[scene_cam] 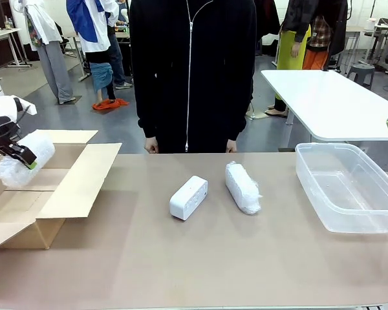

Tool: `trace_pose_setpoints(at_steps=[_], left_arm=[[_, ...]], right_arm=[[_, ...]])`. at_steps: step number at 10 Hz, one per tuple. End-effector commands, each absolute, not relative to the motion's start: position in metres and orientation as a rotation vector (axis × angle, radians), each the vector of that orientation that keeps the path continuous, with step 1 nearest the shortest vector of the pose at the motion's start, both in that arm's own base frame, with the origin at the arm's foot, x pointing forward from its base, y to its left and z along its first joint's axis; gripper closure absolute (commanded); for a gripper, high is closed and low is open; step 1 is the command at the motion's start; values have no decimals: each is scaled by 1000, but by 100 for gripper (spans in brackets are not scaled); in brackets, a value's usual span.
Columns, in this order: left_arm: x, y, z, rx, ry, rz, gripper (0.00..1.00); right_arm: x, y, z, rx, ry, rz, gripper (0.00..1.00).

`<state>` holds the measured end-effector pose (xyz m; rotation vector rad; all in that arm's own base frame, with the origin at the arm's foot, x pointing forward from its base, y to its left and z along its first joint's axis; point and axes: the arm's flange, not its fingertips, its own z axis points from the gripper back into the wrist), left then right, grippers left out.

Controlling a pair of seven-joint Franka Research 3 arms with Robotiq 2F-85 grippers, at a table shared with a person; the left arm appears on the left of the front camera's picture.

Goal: Separate and place wrapped and unwrapped clocks.
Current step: If the picked Digital clock is wrapped, place it in the Package Box ; if not, place it in the Organizing box.

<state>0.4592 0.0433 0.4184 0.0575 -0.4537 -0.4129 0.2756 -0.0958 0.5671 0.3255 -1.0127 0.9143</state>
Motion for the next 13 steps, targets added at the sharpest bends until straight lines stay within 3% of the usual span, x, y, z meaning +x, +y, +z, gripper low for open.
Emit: trace_pose_setpoints(at_steps=[1, 7, 8, 9, 10, 11, 12, 13], left_arm=[[480, 50, 408, 42, -464, -412, 45], [495, 58, 374, 24, -406, -375, 45], [495, 58, 375, 17, -398, -374, 25], [494, 55, 377, 14, -393, -372, 25], [494, 54, 378, 16, -390, -371, 5], [494, 54, 379, 16, -391, -372, 24], [494, 55, 380, 15, -393, -372, 0], [493, 56, 382, 16, -396, -372, 4]], right_arm=[[279, -95, 566, 347, -1024, 932, 0], [279, -95, 566, 347, -1024, 932, 0], [279, -95, 566, 347, -1024, 932, 0], [279, -95, 566, 347, -1024, 932, 0], [279, -95, 566, 347, -1024, 932, 0], [279, -95, 566, 347, -1024, 932, 0], [279, -95, 566, 347, -1024, 932, 0], [279, -95, 566, 347, -1024, 932, 0]])
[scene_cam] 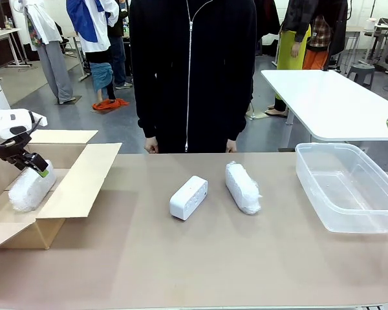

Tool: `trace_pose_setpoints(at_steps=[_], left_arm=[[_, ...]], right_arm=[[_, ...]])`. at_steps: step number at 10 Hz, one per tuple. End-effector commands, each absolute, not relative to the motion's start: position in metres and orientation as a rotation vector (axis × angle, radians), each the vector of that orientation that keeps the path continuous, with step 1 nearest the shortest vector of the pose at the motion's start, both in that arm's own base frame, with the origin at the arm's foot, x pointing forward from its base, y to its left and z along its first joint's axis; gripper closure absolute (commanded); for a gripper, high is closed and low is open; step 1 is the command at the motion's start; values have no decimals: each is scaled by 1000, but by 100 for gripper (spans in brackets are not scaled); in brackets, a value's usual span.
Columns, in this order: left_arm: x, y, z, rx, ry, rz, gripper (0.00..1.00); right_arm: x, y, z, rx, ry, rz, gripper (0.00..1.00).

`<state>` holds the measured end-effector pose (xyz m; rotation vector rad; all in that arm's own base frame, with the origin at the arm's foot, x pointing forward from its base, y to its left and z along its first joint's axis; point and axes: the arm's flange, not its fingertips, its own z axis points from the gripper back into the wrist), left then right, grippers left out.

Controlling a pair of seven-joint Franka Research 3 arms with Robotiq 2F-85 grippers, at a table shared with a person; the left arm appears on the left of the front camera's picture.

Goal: Separate and place wrapped and unwrapped clocks.
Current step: If the picked Digital clock is wrapped, place it in the Package Box ; if not, place it in the Organizing box.

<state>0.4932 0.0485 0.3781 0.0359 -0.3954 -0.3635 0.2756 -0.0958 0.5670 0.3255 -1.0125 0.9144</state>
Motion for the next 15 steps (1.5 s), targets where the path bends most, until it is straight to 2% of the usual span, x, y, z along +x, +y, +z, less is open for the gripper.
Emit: trace_pose_setpoints(at_steps=[1, 8, 15], left_arm=[[491, 56, 384, 16, -404, -371, 0], [447, 51, 430, 70, -501, -343, 0], [401, 27, 499, 95, -489, -305, 0]], right_arm=[[279, -95, 566, 347, -1024, 932, 0], [279, -95, 566, 347, -1024, 932, 0], [279, -95, 566, 347, -1024, 932, 0]])
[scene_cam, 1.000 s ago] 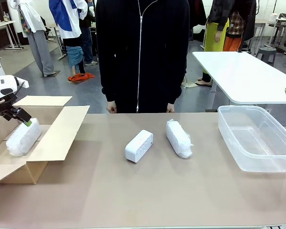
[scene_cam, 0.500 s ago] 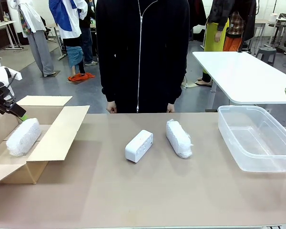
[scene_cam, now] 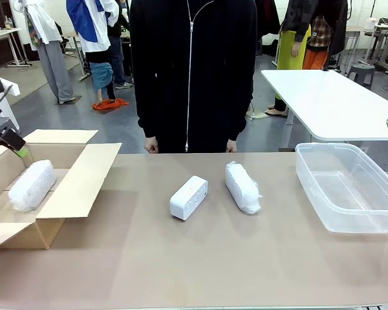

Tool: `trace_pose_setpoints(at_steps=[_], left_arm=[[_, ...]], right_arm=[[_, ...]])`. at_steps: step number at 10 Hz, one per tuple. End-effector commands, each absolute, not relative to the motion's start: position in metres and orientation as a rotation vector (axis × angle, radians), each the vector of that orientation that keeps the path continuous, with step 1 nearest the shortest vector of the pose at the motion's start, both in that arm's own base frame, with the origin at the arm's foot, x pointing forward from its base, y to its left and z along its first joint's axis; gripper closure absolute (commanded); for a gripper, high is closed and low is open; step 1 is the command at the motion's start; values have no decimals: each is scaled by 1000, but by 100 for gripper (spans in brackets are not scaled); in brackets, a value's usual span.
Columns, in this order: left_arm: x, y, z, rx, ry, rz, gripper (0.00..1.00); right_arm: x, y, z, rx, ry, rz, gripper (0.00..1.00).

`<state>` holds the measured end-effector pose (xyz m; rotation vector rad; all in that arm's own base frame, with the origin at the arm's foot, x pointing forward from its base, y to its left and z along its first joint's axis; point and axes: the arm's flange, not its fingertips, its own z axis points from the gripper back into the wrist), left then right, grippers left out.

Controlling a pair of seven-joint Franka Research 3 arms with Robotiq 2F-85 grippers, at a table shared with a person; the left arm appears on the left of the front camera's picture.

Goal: Separate and place wrapped and unwrapped clocks.
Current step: If the picked Digital clock is wrapped, place it in the Package Box ; if not, place it in the Organizing box.

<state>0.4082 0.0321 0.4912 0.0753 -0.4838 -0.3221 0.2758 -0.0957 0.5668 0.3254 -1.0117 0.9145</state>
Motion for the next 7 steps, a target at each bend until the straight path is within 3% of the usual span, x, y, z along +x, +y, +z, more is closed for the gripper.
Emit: trace_pose_setpoints(at_steps=[1, 7], left_arm=[[398, 23, 508, 112, -503, -311, 0], [397, 18, 518, 138, -502, -319, 0]], right_arm=[[279, -95, 566, 347, -1024, 932, 0], [279, -95, 566, 347, -1024, 932, 0]])
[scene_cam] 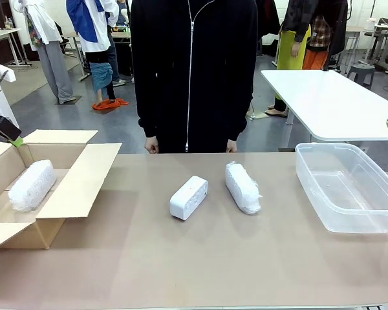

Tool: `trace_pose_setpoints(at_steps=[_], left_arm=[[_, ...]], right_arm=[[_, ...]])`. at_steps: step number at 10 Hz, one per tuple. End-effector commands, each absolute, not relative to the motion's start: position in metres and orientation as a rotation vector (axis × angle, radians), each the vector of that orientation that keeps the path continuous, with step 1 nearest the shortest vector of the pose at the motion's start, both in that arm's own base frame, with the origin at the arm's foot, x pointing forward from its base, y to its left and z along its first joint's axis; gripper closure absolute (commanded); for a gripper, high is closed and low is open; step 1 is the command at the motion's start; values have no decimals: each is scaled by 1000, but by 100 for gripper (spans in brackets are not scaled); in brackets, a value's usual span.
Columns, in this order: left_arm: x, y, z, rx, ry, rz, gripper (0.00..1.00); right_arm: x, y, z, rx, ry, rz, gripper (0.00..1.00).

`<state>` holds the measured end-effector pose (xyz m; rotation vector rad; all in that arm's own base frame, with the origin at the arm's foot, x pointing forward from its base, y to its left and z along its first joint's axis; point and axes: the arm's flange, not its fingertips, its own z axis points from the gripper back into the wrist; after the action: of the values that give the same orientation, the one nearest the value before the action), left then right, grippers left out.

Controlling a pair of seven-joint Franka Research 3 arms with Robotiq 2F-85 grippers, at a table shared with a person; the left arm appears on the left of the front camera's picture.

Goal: Separate and place wrapped and unwrapped clocks.
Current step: If the picked Digital clock is wrapped, place it in the Package Box ; if not, place it in the Organizing box, then pick up the Digital clock indicated by the person.

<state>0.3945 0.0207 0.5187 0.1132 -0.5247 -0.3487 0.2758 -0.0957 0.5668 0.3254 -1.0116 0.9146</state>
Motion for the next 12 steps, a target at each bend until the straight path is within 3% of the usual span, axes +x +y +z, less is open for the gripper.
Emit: trace_pose_setpoints(at_steps=[1, 12], left_arm=[[394, 21, 520, 113, -529, -349, 0], [394, 21, 520, 113, -529, -349, 0]], right_arm=[[279, -95, 566, 347, -1024, 932, 0], [279, -95, 566, 347, -1024, 932, 0]])
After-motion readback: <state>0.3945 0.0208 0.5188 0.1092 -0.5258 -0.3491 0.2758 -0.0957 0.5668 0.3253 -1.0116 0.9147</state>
